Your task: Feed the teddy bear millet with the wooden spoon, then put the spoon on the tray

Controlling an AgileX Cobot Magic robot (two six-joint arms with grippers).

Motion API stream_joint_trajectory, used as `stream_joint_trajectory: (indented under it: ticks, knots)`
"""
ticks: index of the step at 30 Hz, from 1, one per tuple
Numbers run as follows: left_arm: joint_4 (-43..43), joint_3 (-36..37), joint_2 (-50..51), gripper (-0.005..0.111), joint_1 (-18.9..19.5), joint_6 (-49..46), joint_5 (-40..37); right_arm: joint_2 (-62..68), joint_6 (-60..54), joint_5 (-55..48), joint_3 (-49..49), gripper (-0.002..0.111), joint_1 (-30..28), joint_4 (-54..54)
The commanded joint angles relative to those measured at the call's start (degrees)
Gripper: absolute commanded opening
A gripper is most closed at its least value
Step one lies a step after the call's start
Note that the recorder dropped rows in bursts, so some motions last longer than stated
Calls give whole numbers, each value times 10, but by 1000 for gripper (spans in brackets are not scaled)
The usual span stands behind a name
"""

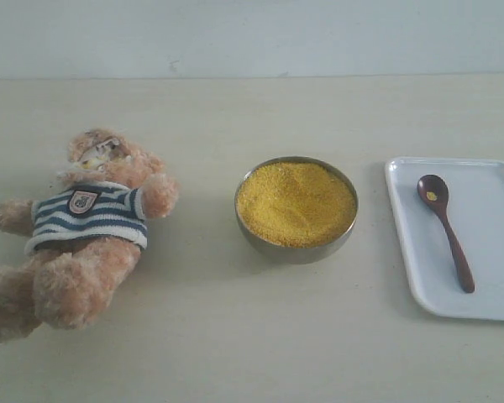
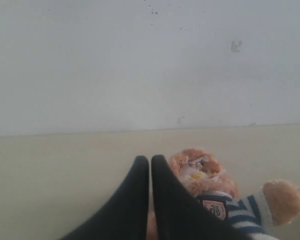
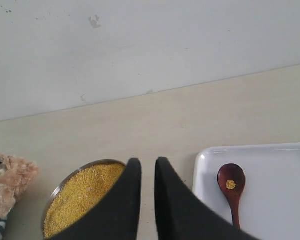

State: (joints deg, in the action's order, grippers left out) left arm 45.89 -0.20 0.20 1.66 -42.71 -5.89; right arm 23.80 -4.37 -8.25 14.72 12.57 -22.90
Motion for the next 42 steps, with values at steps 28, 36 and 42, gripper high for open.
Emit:
stream_joint_trajectory:
  ticks: [28, 36, 42]
  knots:
    - [-443, 2, -2, 4, 1, 490, -85, -2, -2, 9, -2, 9, 1, -8]
    - [-418, 2, -2, 4, 1, 427, -98, -2, -2, 9, -2, 9, 1, -8]
    - [-418, 2, -2, 4, 1, 427, -98, -2, -2, 9, -2, 9, 1, -8]
